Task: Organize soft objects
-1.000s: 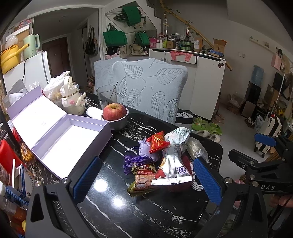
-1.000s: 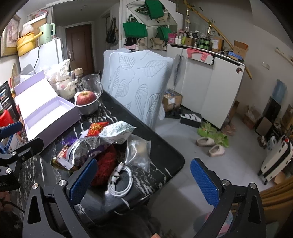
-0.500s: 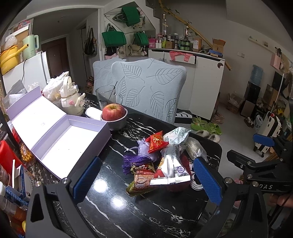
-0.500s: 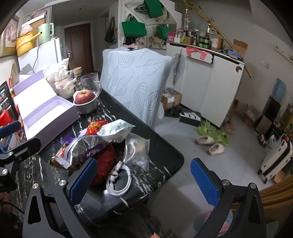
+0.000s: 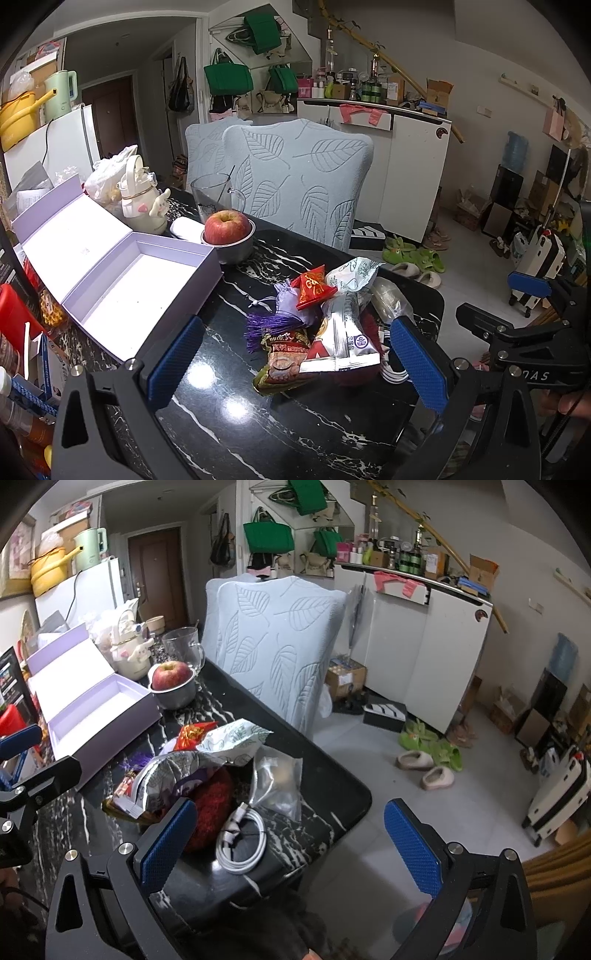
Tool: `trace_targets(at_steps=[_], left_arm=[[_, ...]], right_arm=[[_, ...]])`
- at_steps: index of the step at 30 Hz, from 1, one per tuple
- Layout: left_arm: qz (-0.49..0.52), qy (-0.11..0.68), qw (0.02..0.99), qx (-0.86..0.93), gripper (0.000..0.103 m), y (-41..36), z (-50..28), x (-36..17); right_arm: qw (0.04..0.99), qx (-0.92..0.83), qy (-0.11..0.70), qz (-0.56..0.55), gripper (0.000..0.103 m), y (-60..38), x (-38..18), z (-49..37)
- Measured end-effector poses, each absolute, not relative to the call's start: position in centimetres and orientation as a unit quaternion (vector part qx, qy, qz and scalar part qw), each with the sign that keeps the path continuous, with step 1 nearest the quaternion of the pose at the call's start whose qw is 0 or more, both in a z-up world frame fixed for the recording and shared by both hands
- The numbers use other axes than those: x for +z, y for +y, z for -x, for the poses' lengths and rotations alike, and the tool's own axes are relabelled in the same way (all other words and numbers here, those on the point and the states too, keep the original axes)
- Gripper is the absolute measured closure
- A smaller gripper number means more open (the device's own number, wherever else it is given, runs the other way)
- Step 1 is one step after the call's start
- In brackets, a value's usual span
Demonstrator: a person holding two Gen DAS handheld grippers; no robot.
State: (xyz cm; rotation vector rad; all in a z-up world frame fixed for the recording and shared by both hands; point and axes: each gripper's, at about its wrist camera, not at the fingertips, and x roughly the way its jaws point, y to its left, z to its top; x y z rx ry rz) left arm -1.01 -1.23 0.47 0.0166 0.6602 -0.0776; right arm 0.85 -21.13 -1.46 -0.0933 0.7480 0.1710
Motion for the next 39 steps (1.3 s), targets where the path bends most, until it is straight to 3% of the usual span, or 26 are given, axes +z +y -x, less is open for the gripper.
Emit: trace_targets(at_steps=[39], left_arm=[[0.007,0.321,0.947,-0.005,0.0,1.2,-0.4,0.7]], right_arm=[[0.93,0.111,0.35,0.015,0.0,-22.2,-0.1,-1.1]])
